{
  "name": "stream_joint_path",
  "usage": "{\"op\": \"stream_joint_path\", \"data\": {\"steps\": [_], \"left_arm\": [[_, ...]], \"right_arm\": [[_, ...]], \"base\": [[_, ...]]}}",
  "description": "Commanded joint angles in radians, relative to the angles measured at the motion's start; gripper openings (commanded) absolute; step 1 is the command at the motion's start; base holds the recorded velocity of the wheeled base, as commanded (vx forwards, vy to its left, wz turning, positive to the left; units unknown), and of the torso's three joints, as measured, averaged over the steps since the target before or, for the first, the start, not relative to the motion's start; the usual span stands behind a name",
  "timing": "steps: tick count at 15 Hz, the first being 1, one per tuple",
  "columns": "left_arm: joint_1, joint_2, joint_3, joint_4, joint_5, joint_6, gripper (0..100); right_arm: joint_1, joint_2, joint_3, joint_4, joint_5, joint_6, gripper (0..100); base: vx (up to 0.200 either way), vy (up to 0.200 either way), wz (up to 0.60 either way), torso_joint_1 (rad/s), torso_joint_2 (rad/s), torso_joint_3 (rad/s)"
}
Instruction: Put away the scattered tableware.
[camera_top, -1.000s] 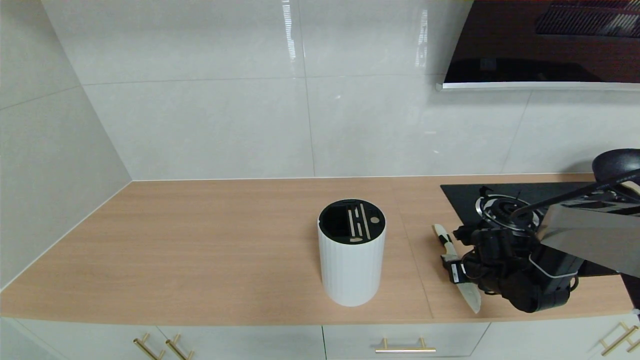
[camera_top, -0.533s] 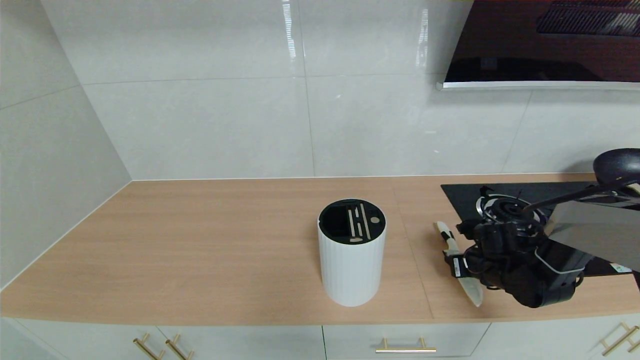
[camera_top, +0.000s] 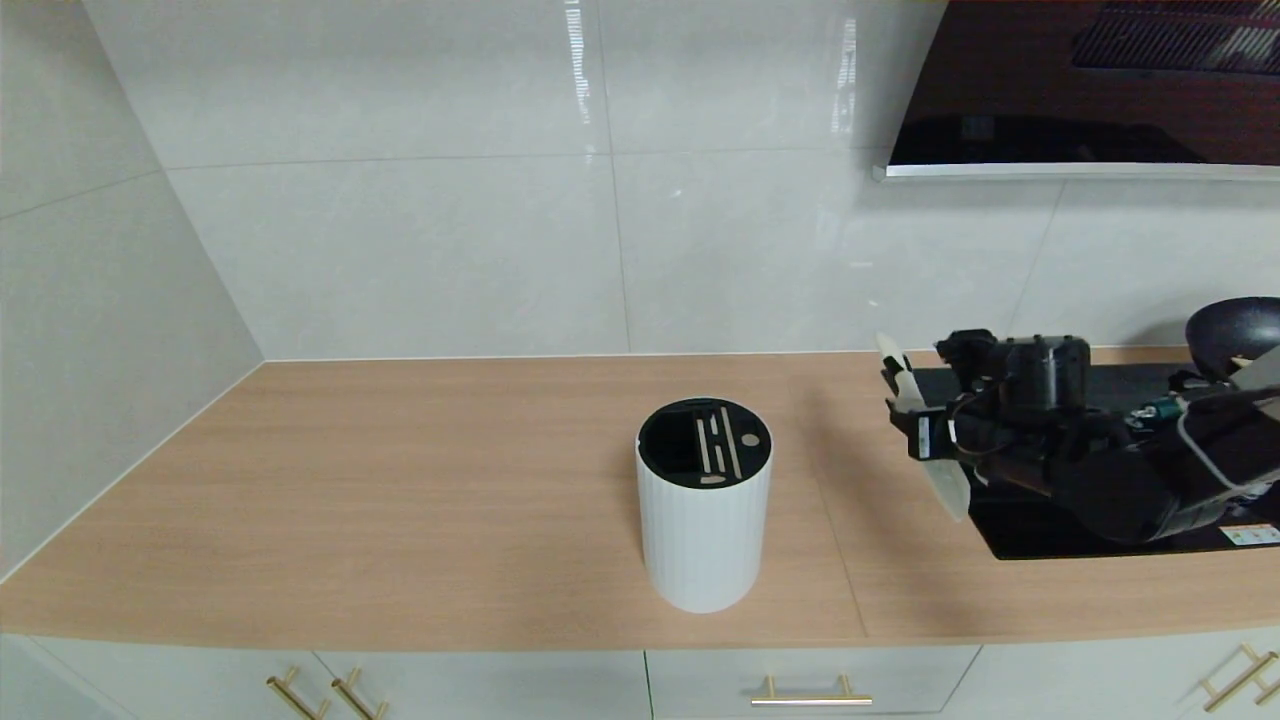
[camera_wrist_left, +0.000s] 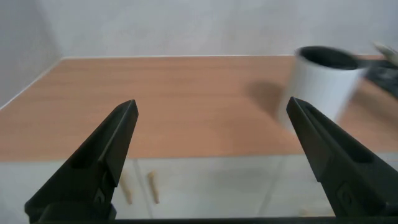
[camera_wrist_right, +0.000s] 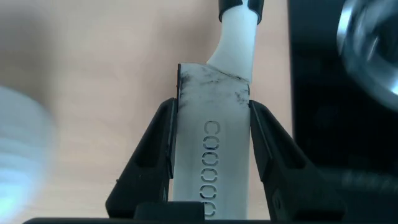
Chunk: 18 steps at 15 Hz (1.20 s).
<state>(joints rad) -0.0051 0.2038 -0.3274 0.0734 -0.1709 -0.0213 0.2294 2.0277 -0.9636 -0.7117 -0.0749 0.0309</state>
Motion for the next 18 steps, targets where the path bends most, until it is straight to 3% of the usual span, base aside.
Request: {"op": "stream_joint_path", "data": {"steps": [1,2,3,5,7,9,10,11,12,13,15,18], "left_arm": [[-0.007,0.451,-0.285,0.023,-0.265,0.026,100],[-0.024,0.566,-0.348,0.023,-0.314,0.030,100],[-0.098,0.733,-0.450,0.009,-0.322,0.014,100],[-0.133,0.896,-0.516,-0.106,-0.318,-0.005,100],[-0.202,1.010,-0.512,-0.293,-0.263,-0.008,100],[-0.246,1.091,-0.509,-0.394,-0.190,-0.014,100],[-0.312,1.164,-0.512,-0.446,-0.130,-0.089,100],[-0.360,1.192,-0.512,-0.478,-0.113,-0.157,100],[-0.360,1.192,-0.512,-0.478,-0.113,-0.157,100],[-0.463,1.249,-0.510,-0.601,-0.114,-0.394,100],[-0.500,1.296,-0.507,-0.669,-0.134,-0.502,100],[-0.544,1.373,-0.487,-0.705,-0.142,-0.503,100]], "right_arm": [[0.074,-0.184,-0.096,0.089,-0.005,0.003,0],[0.105,-0.214,-0.098,0.109,-0.009,0.004,0],[0.159,-0.245,-0.078,0.112,-0.042,0.024,0],[0.217,-0.280,-0.061,0.110,-0.100,0.037,0],[0.251,-0.334,-0.043,0.118,-0.100,0.037,0],[0.289,-0.354,-0.033,0.118,-0.105,0.037,0],[0.341,-0.374,-0.004,0.118,-0.105,0.037,0],[0.367,-0.382,0.008,0.118,-0.105,0.035,0],[0.367,-0.382,0.008,0.118,-0.105,0.035,0],[0.470,-0.397,0.028,0.117,-0.129,0.037,0],[0.545,-0.391,0.032,0.113,-0.174,0.043,0],[0.643,-0.368,0.057,0.107,-0.178,0.084,0]], "base": [[0.000,0.000,0.00,0.000,0.00,0.000],[0.000,0.000,0.00,0.000,0.00,0.000],[0.000,0.000,0.00,0.000,0.00,0.000],[0.000,0.000,0.00,0.000,0.00,0.000],[0.000,0.000,0.00,0.000,0.00,0.000],[0.000,0.000,0.00,0.000,0.00,0.000],[0.000,0.000,0.00,0.000,0.00,0.000],[0.000,0.000,0.00,0.000,0.00,0.000],[0.000,0.000,0.00,0.000,0.00,0.000],[0.000,0.000,0.00,0.000,0.00,0.000],[0.000,0.000,0.00,0.000,0.00,0.000],[0.000,0.000,0.00,0.000,0.00,0.000]]}}
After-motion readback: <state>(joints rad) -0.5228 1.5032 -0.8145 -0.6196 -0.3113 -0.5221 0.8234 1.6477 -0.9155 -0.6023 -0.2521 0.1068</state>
